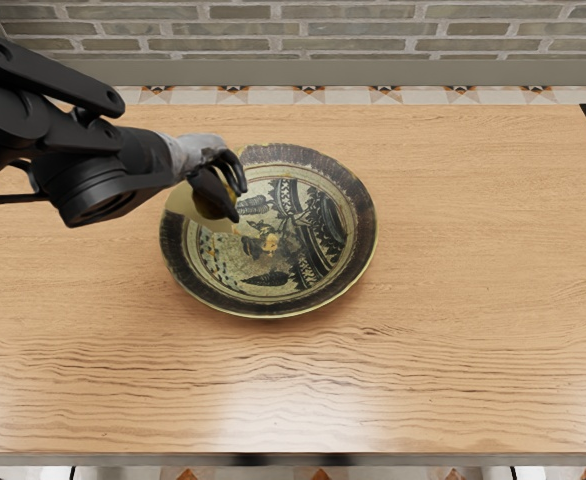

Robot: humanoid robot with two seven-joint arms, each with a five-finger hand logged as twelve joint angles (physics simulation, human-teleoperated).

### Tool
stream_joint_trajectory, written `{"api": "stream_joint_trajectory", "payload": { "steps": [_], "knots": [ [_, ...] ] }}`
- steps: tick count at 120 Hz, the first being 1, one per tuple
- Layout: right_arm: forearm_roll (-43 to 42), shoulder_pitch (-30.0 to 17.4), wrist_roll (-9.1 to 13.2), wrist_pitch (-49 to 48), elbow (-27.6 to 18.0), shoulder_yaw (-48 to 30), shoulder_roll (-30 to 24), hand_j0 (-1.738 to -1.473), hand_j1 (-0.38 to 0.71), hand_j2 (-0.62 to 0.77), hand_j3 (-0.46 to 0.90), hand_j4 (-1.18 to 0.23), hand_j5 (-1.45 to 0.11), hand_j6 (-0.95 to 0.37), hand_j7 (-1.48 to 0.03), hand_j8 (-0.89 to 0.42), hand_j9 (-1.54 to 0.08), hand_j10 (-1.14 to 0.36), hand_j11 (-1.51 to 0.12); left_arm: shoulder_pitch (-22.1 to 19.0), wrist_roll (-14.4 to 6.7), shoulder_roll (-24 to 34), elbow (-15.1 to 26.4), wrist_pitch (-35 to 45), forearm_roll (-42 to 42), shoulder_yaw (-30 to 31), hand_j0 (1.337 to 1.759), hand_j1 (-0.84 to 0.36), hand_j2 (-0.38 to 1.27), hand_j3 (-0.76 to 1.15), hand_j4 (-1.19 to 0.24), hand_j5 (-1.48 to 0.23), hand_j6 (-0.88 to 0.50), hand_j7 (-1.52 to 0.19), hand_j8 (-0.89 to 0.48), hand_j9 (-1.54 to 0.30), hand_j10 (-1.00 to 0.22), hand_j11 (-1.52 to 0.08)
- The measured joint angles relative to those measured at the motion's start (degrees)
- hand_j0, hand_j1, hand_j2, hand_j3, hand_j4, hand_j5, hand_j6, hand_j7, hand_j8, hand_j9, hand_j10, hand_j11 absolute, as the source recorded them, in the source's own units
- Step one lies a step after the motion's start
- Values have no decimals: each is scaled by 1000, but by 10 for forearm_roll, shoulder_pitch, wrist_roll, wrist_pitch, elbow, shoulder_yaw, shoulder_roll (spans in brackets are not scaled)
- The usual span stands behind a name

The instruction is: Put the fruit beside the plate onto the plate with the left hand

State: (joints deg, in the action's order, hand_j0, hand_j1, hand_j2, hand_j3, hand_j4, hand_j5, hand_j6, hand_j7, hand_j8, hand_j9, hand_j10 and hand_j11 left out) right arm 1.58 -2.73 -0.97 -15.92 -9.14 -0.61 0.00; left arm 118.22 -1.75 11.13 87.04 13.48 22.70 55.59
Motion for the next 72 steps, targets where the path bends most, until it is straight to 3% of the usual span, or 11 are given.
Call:
{"api": "stream_joint_trajectory", "payload": {
  "steps": [17, 22, 37, 54, 59, 64, 72],
  "knots": [
    [0, 0, 0, 0, 0, 0, 0, -1658, -334, -3, 0, -12, -16, -12, -16, -12, -16, -12, -16, -3, 0, -7, -7, 1, -2, -12, 1637, -407, 354, 0, -827, -1186, -538, -1187, -313, -1181, -408, -1179],
    [0, 0, 0, 0, 0, 0, 0, -1658, -334, -3, 0, -12, -16, -12, -16, -12, -16, -12, -16, -3, 2, -12, -11, 4, -3, -14, 1641, -336, 294, 0, -736, -1051, -521, -1050, -329, -1047, -386, -1045],
    [0, 0, 0, 0, 0, 0, 0, -1658, -334, -3, 0, -12, -16, -12, -16, -13, -16, -13, -16, 0, 5, -15, -18, 7, -6, -19, 1649, -43, 163, 0, -416, -592, -300, -591, -195, -590, -226, -589],
    [0, 0, 0, 0, 0, 0, 0, -1658, -334, -3, 0, -12, -16, -12, -16, -12, -16, -13, -16, 2, 6, -9, -18, 4, -7, -22, 1653, 147, 83, 0, -213, -303, -155, -302, -103, -302, -118, -301],
    [0, 0, 0, 0, 0, 0, 0, -1658, -334, -3, 0, -12, -16, -12, -16, -12, -16, -12, -16, 13, 5, 46, -11, -7, -7, -18, 1654, 182, 68, 0, -176, -249, -128, -249, -86, -248, -98, -247],
    [0, 0, 0, 0, 0, 0, 0, -1658, -334, -3, 0, -12, -16, -12, -16, -12, -16, -13, -16, 18, 0, 119, -1, -72, -7, -6, 1655, 211, 55, 0, -145, -205, -106, -205, -71, -204, -82, -204],
    [0, 0, 0, 0, 0, 0, 0, -1658, -334, -3, 0, -12, -16, -12, -16, -12, -16, -12, -16, 15, -42, 235, 7, -191, -13, 27, 1656, 247, 40, 0, -107, -151, -79, -151, -54, -150, -61, -150]
  ]
}}
